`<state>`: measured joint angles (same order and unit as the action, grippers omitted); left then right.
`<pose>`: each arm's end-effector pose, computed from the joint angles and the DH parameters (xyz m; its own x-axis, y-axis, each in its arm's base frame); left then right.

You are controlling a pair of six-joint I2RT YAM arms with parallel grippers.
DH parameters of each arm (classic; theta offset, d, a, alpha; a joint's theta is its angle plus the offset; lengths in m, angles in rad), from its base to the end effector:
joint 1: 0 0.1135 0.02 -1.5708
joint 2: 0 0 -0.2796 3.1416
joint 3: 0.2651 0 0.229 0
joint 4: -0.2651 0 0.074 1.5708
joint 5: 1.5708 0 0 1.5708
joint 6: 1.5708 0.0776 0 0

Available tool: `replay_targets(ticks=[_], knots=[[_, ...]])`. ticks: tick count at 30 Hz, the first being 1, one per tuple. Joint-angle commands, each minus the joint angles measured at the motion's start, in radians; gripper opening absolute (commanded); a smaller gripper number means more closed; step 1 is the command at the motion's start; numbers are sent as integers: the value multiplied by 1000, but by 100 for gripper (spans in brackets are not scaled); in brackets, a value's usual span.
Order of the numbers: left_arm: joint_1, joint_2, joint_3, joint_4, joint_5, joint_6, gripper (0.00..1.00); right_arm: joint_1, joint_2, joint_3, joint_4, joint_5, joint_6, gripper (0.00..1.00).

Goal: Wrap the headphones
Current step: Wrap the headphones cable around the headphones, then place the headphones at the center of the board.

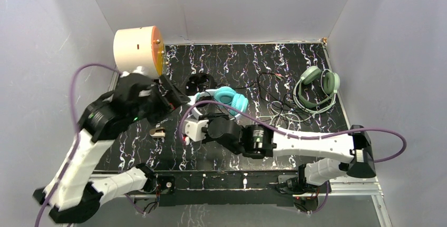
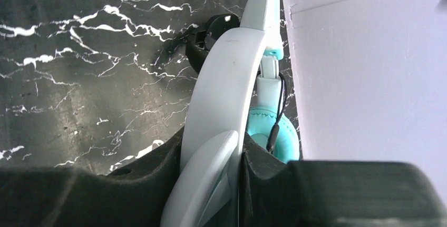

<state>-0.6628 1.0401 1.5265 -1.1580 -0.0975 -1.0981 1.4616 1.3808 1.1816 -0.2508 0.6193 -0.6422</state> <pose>0.1341 -0.0951 0.4169 -0.7151 -0.5659 -0.4103 -0.1852 0.7194 -0.6694 0.0796 0.3124 0.3435 0.4127 -0.7106 -0.5698 -0.6310 0.2282 -0.7415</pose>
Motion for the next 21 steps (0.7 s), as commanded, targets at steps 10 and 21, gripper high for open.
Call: replay_targets(ticks=[10,21], knots=[[-8,-463,-252,467,-82,260,98,-176,-110,229,-169,-178,229,0],[-9,-350,-490,814,354,405,98,-374,-21,477,-412,-332,414,0]])
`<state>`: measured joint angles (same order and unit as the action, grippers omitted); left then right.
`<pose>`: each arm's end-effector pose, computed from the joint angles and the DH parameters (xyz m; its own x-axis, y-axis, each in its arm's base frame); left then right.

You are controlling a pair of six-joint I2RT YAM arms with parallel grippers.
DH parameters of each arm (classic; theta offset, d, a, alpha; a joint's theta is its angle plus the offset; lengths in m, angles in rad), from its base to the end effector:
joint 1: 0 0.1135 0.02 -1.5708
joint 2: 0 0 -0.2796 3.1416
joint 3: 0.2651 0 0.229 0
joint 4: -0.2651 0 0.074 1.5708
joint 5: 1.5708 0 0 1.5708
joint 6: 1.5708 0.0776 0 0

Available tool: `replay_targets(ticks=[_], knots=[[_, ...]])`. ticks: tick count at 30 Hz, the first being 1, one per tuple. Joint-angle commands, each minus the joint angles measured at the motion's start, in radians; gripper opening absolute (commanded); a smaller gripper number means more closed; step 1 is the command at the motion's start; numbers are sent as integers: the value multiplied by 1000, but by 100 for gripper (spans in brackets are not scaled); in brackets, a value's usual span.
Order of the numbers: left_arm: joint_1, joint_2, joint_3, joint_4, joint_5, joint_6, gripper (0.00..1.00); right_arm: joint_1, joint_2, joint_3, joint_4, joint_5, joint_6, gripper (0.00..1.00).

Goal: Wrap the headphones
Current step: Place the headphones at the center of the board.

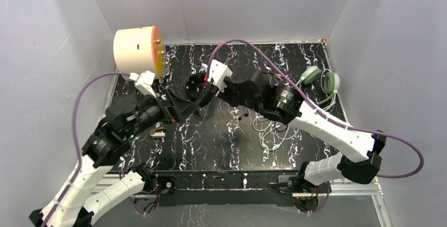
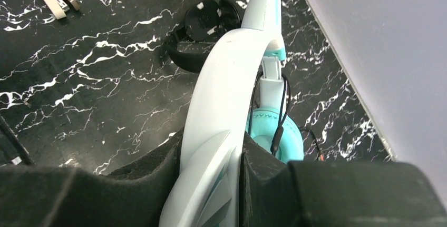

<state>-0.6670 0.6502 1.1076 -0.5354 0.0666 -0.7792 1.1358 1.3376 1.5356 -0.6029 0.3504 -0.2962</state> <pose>0.0912 -0.0784 0.4224 -0.5139 -0.4877 -0.7057 0.4332 0.5624 -0.7043 0.1486 0.2566 0.4300 0.0510 -0.5407 -0.8396 -0.7360 0.5480 -0.3976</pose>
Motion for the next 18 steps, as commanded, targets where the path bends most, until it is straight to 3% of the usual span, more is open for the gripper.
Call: replay_targets(ticks=[1,9,13,18], knots=[[-4,35,-118,254,210,92,98,-60,33,148,-84,-76,75,0],[-15,62,-461,768,351,105,94,-109,115,327,-254,-114,124,0],[-97,-32,-718,1113,225,152,95,-119,135,368,-295,-126,151,0],[-250,89,-772,1239,136,247,95,-120,144,390,-304,-146,161,0]])
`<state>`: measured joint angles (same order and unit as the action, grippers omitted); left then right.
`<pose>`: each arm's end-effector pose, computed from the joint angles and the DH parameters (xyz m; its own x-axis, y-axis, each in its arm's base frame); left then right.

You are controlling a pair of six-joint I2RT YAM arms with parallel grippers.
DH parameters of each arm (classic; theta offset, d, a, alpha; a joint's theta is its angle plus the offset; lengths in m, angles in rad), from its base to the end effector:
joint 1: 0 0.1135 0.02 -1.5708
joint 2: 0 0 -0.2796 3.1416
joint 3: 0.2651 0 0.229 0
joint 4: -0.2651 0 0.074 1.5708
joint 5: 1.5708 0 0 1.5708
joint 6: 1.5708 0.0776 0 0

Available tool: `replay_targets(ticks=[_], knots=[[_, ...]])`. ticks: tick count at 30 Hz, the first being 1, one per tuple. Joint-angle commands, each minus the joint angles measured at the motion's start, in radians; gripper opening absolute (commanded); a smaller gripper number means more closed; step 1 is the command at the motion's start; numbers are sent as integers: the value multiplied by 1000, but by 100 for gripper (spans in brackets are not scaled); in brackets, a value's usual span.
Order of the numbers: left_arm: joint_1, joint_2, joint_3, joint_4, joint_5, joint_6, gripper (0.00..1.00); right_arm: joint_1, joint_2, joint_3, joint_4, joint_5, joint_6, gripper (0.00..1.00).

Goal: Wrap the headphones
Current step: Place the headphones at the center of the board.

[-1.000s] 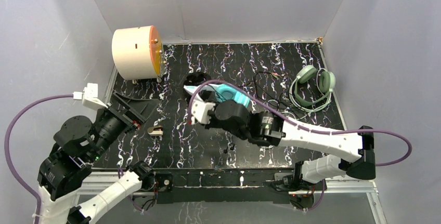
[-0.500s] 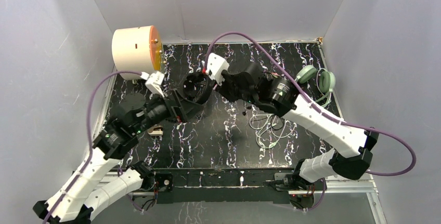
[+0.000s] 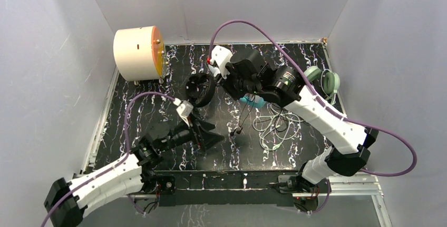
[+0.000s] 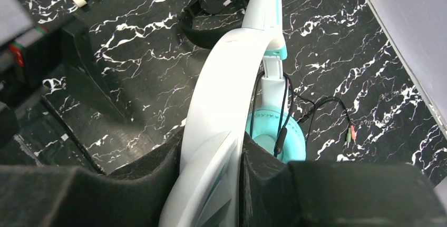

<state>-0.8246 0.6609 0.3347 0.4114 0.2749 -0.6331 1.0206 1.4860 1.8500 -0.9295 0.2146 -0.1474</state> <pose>0.1040 -0.1435 0.2838 -0.4802 -0.3194 -0.8169 0.7520 0.3297 -0.5709 0.1751 0.2539 0.4466 -0.1686 -0.5493 -0.8184 -0.7720 0.5899 -0.2369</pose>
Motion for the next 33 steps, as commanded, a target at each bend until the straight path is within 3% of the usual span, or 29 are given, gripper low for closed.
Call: replay_targets(ticks=[1,11,17,25,27,31,33], knots=[[-117,116,-5,332,-86,121,97,-6,2,86,17,-11,12,0],[-169,356,25,519,-223,299,97,-5,20,117,11,-38,23,0],[-171,500,65,634,-165,301,93,-6,28,127,12,-44,23,0],[-189,625,38,818,-129,287,97,-5,36,153,8,-56,23,0],[-189,668,62,819,-139,299,87,-5,37,158,10,-67,26,0],[-189,744,109,820,-232,330,43,-5,37,172,8,-76,32,0],[-189,774,130,823,-260,342,31,-5,37,183,2,-80,36,0]])
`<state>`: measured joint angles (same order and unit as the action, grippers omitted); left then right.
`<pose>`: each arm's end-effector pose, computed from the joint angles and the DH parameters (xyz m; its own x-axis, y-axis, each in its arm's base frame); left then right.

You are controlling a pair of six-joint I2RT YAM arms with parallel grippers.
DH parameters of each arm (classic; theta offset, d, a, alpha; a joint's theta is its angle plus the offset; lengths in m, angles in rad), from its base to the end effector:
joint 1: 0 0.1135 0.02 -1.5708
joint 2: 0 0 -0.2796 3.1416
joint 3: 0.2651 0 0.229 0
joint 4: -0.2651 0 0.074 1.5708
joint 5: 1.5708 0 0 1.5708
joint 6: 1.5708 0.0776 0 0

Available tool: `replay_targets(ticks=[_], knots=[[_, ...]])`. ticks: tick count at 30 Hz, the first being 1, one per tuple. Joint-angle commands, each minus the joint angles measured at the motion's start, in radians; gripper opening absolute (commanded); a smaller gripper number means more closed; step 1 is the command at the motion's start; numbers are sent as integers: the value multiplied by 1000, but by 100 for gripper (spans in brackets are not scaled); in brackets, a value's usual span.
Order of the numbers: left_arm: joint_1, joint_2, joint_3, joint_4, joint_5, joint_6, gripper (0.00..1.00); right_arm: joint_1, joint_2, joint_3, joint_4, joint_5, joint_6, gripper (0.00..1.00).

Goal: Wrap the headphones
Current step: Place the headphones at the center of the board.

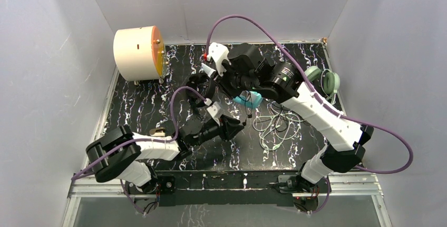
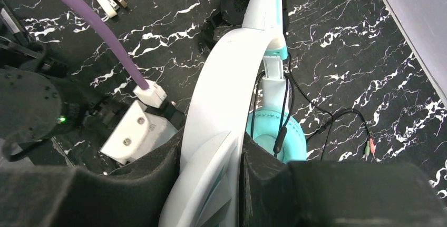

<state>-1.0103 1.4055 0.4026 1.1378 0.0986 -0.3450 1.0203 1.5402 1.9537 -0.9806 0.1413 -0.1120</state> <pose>0.1494 -0.2525 0.2556 -0.2353 -0.2582 -0.9370 0.8662 0.3816 -0.3227 0.1751 0.2644 0.4557 -0.1919 -0.5242 -0.8297 -0.8081 0.5641 -0.1694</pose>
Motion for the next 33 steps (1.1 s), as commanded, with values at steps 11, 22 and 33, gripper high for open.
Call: replay_targets(ticks=[11,22,33], knots=[[-14,75,90,141,-31,66,76,-5,-26,101,38,0,-7,0],[-25,50,90,138,-19,72,65,-6,-37,95,53,-12,0,0],[-34,-145,-12,-55,-213,78,72,-5,-37,111,34,0,-12,0]])
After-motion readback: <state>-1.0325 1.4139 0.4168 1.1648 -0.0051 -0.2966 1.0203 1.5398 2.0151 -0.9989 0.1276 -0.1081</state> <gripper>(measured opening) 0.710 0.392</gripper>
